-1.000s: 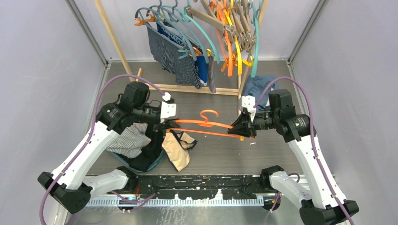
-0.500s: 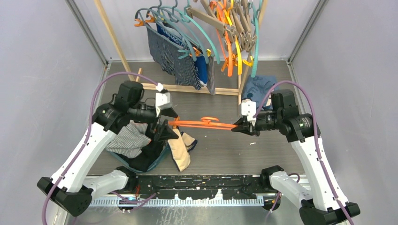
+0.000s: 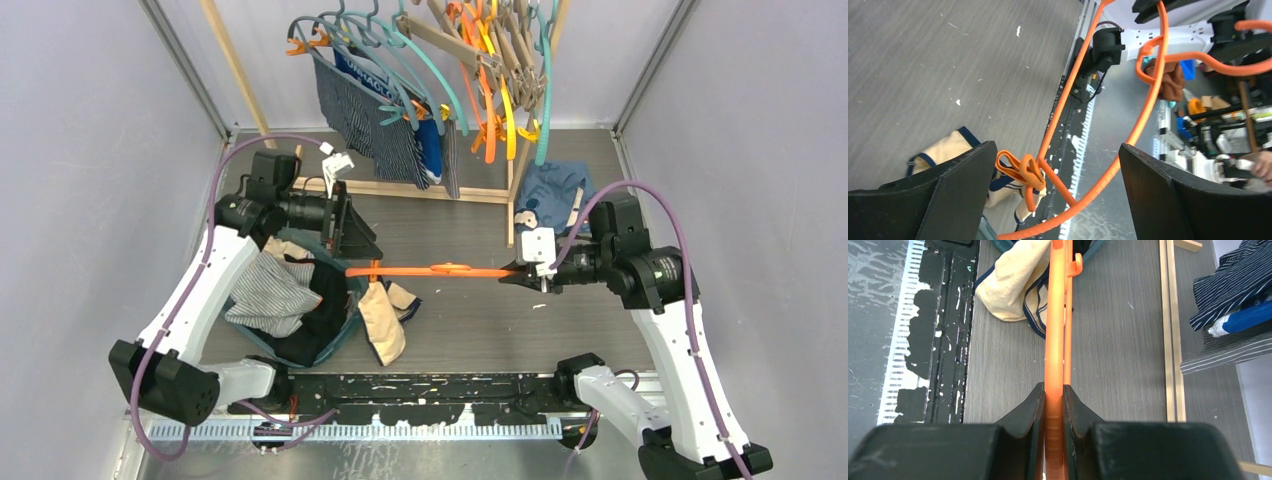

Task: Remove the underwear clipped to the hanger
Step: Remove the underwear from the hanger.

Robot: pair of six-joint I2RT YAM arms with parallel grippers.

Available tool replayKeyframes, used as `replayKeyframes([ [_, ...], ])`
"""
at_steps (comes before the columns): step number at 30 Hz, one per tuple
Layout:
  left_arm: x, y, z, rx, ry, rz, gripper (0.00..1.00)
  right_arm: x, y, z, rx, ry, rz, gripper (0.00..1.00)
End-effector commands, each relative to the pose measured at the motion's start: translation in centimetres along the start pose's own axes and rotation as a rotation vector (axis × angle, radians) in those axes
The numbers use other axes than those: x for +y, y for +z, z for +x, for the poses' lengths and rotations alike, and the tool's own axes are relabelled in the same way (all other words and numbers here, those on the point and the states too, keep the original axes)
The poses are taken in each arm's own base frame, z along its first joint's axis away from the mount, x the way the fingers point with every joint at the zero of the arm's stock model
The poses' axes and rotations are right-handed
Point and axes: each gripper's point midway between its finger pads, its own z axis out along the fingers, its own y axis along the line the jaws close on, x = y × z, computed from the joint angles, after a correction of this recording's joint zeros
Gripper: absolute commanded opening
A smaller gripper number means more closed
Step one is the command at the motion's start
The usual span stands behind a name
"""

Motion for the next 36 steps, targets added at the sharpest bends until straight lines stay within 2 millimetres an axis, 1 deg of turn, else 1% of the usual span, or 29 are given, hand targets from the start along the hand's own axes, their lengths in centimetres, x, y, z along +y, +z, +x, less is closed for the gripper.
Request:
replayKeyframes([
  [1, -0.2, 0.4, -0.4, 0.001, -0.133, 0.043, 0.95, -0.2, -1.0, -2.9, -0.067, -0.092, 0.035, 0.01],
  [2, -0.2, 0.5, -0.3, 0.006, -0.155, 0.048, 0.95, -0.3, -1.1, -3.0, -0.068, -0.093, 0.038, 0.01],
  [4, 0.8, 1.1, 0.5, 0.035, -0.220, 0.062, 0.95, -0.3, -1.1, -3.0, -0.070, -0.093, 0.042, 0.01],
  [7, 1.4, 1.4, 1.7, 0.066, -0.268, 0.079, 0.92, -0.3, -1.1, -3.0, -0.069, -0.089, 0.051, 0.01],
  [11, 1.5, 1.7, 2.5, 0.083, -0.295, 0.108, 0.88, -0.3, -1.1, -3.0, -0.070, -0.085, 0.058, 0.01],
  [12, 1.5, 1.7, 2.7, 0.086, -0.299, 0.115, 0.84, -0.4, -1.1, -2.9, -0.069, -0.083, 0.060, 0.01],
  [17, 1.3, 1.8, 3.4, 0.095, -0.322, 0.149, 0.74, -0.5, -1.0, -2.8, -0.071, -0.078, 0.064, 0.01],
  [23, 1.2, 1.9, 3.2, 0.096, -0.332, 0.180, 0.68, -0.5, -0.8, -2.6, -0.075, -0.067, 0.060, 0.01],
  [36, 0.7, 1.7, 2.1, 0.075, -0.286, 0.191, 0.56, -0.3, -0.4, -2.1, -0.078, -0.049, 0.044, 0.01],
])
